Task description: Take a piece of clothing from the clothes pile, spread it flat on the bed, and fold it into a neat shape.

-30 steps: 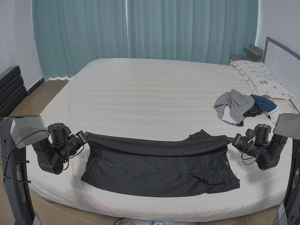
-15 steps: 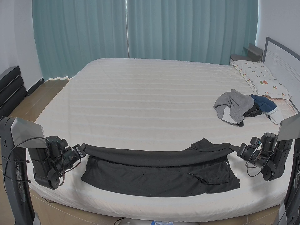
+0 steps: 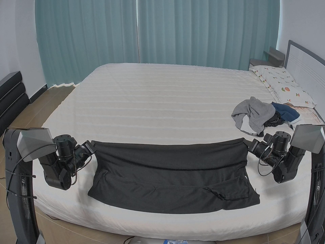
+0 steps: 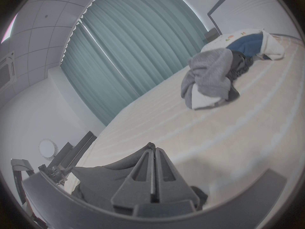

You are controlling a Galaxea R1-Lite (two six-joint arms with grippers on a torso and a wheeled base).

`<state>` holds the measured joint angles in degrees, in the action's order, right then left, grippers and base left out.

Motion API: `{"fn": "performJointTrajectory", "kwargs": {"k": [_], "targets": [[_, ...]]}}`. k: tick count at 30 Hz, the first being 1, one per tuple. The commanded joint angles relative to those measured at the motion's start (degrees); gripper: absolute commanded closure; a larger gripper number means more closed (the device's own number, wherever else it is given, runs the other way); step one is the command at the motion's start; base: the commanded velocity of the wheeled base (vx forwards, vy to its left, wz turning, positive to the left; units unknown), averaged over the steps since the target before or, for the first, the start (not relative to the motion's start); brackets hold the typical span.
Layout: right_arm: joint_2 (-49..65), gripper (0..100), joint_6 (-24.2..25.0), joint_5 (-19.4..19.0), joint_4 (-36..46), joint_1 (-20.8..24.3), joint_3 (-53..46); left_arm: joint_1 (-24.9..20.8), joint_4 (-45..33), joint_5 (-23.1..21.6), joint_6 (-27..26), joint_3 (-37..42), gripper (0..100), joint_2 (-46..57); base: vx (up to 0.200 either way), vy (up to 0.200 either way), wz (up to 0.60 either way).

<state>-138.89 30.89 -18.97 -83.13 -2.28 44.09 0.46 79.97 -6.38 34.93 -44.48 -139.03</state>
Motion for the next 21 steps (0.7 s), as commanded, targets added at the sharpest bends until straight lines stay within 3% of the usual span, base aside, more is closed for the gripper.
{"fn": "performJointTrajectory", "kwargs": {"k": [1,4,13,18,21], "targets": [[-5.3,100,0.0,3.9,2.5,2.0,10.8,-0.6,-4.6,3.1,2.3,-9.5,100,-2.2,0.0,0.0,0.0],[-7.5,100,0.0,5.8,2.6,3.0,13.4,-1.0,-4.6,3.2,2.4,-10.6,100,-3.5,0.0,0.0,0.0],[-6.7,100,0.0,6.5,1.6,3.0,10.1,-1.2,-4.3,3.2,2.9,-9.7,100,-4.1,0.0,0.0,0.0],[-3.4,100,0.1,5.0,0.9,1.8,4.5,-0.6,-3.4,2.2,2.8,-4.0,100,-1.9,0.0,0.0,0.0],[-0.5,100,0.0,1.9,-0.2,0.6,-1.4,0.2,-0.9,0.3,2.0,0.2,100,-0.2,0.0,0.0,0.0]]}}
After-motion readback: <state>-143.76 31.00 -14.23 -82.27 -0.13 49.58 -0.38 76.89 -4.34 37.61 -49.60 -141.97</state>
